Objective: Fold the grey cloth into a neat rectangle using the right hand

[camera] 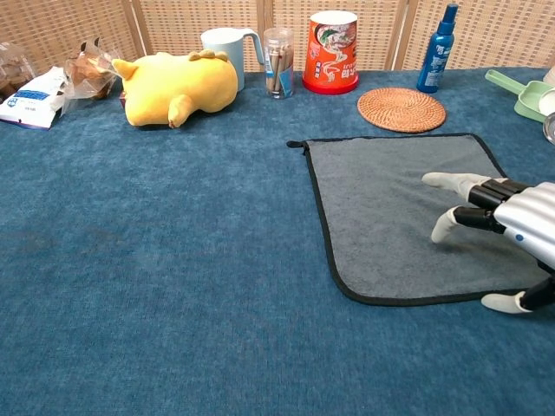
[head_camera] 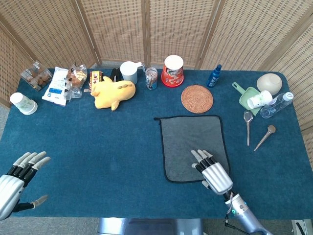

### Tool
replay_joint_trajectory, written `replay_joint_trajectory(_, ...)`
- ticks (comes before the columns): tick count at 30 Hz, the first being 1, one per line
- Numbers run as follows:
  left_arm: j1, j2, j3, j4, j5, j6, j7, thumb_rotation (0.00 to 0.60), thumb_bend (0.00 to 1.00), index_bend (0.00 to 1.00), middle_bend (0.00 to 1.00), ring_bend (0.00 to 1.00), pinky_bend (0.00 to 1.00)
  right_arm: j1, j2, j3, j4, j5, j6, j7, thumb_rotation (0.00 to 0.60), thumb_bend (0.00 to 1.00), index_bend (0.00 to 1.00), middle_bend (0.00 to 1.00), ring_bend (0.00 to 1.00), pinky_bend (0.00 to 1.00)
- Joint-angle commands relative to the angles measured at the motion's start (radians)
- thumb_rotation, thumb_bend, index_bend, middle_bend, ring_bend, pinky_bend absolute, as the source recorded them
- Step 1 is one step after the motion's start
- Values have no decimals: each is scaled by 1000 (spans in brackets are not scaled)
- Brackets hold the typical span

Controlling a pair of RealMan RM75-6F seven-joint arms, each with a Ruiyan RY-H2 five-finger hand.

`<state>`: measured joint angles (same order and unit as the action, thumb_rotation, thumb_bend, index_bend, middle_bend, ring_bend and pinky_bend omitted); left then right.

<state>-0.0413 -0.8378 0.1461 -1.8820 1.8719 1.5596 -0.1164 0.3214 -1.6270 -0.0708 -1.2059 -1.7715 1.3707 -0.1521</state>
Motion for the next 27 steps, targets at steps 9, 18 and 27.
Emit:
replay_joint_trajectory(9, -1, -1, 1, 0, 1, -4, 3, 600, 238, 85, 0, 0, 66, -2, -12, 2, 21, 0, 13, -4, 600, 239, 439, 28, 37, 221)
replay_joint_trajectory(18, -2, -2, 1, -1, -1, -6, 5, 600, 237, 85, 0, 0, 67, 0, -21, 0, 34, 4, 12, 1, 600, 259, 527, 39, 41, 224)
replay_joint_trajectory(27, -1, -1, 2, 0, 0, -5, 2, 600, 238, 86, 0, 0, 67, 2, -28, -3, 41, 8, 7, 16, 600, 293, 613, 49, 44, 224)
